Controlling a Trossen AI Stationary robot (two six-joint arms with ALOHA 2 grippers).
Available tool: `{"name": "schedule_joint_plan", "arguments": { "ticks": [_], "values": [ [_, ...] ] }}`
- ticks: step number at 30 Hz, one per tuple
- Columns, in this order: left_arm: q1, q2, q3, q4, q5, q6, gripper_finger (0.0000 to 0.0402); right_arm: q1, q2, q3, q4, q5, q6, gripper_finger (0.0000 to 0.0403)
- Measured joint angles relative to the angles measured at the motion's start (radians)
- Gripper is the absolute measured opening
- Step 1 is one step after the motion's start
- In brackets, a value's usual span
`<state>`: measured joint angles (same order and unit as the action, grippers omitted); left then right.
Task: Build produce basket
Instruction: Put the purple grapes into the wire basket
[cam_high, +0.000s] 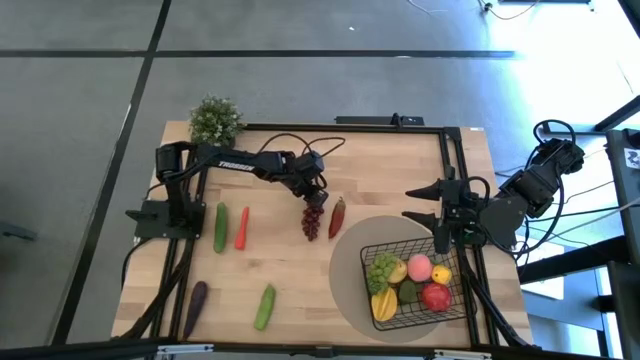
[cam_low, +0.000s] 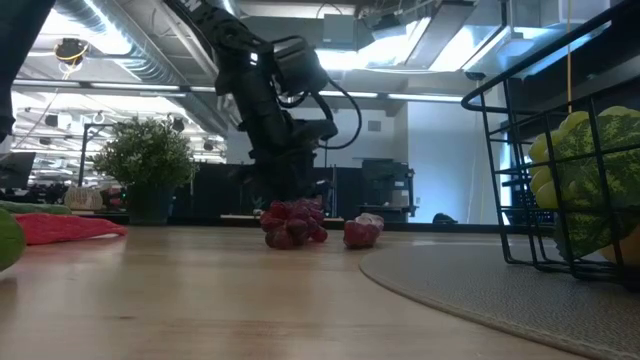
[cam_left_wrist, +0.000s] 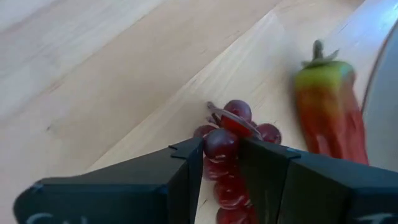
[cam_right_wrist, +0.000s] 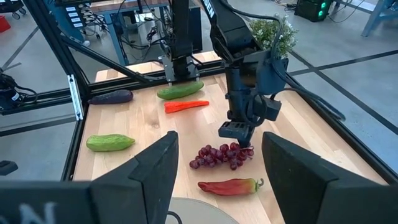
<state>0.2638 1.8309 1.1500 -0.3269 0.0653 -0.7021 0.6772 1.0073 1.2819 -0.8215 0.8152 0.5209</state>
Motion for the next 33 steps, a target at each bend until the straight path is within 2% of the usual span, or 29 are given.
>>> {"name": "schedule_joint_plan", "arguments": {
  "ticks": [9,18,33],
  "values": [
    [0.0,0.0,0.0,0.031,-0.003,0.017,0.0006,0.0,0.0,0.0,-0.003,-0.006,0.024,0.0223],
    [-0.006,-0.013,0.0,0.122,0.031,0.033,0.0001,0.0,0.0,0.0,-0.008,-0.007,0.024,0.0223],
    [-0.062,-0.129,0.037,0.123,0.021,0.117,0.0,0.0,0.0,0.0,-0.026,-0.007,0.024,0.0223]
  ]
}}
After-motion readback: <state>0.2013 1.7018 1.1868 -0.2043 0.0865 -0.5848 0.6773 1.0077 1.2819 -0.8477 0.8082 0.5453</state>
